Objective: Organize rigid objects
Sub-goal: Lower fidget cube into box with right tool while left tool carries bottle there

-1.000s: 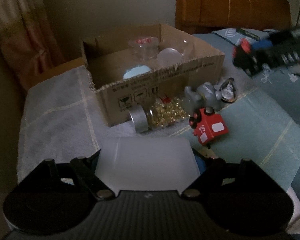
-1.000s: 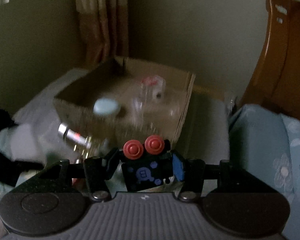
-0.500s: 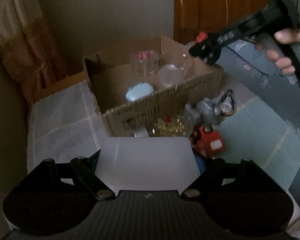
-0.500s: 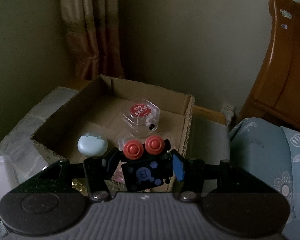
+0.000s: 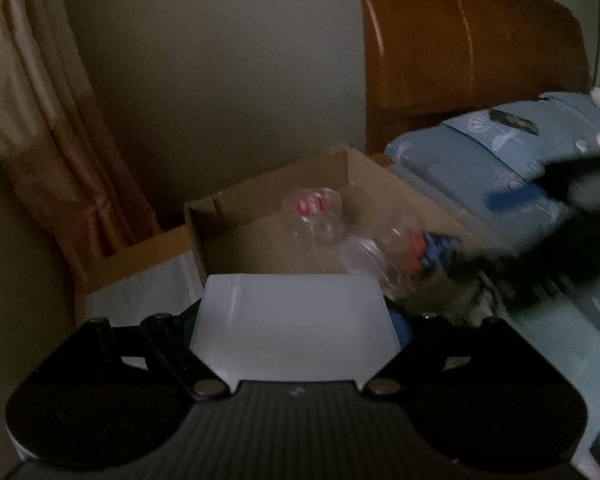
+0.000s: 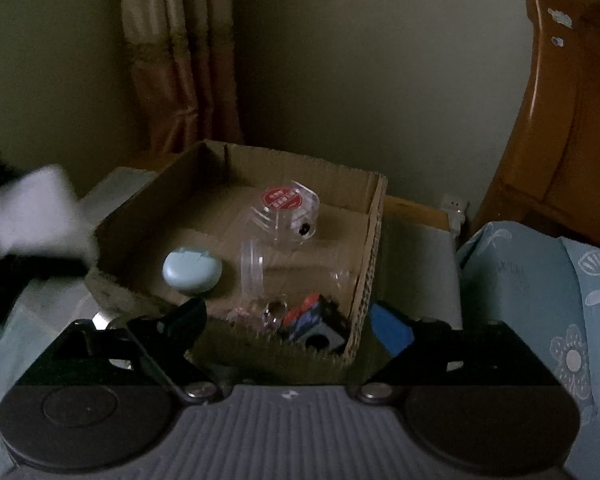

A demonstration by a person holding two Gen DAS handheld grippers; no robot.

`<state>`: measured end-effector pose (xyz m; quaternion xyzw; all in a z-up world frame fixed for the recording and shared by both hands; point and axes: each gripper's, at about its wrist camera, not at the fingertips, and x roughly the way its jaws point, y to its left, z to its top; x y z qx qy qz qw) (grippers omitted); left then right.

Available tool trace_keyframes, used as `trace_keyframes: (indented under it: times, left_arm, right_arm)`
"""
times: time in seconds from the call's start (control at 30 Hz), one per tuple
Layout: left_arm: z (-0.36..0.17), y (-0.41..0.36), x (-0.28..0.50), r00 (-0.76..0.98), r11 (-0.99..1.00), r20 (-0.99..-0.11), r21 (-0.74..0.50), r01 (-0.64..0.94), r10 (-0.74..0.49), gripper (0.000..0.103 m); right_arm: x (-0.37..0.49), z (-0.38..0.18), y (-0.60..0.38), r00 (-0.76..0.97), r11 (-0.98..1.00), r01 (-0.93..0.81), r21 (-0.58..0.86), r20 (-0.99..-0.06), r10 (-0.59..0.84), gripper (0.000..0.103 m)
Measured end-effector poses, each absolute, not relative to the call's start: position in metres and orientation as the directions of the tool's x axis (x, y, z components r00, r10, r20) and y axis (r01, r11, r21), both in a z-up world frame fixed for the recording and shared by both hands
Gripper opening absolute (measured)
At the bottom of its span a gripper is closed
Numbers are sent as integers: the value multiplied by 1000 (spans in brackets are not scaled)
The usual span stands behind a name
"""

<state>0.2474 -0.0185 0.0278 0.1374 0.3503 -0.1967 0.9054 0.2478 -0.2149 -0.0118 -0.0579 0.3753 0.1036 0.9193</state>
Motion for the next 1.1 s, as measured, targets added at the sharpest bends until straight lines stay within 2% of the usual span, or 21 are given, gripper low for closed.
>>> trace_keyframes:
  times: [0.1, 0.27, 0.63, 0.77, 0.83, 1.1]
  left_arm:
    - [30, -22, 275, 680, 898, -691, 105, 428, -244, 83]
    - [21, -29, 319, 654, 925, -723, 54, 376, -223, 83]
    - [-18, -45, 379, 592, 946, -792, 55, 319, -153, 83]
    - [-24, -48, 389, 595, 954, -792, 56, 295, -138, 85]
    - [-21, -47, 390, 605, 961, -781, 21, 275, -156, 96]
    - [-1, -49, 364, 647, 956, -739, 15, 295, -188, 97]
  right_arm:
    - [234, -12, -215, 703, 971, -240, -27, -694, 155, 103]
    - [218, -17, -216, 691, 970, -244, 3, -701, 176, 103]
    - [207, -21, -230, 678, 972, -233, 15, -715, 174, 103]
    - [207, -24, -239, 675, 978, -207, 24, -720, 161, 103]
    - [207, -25, -243, 672, 980, -197, 38, -722, 163, 103]
    - [201, -32, -242, 661, 981, -183, 60, -732, 168, 103]
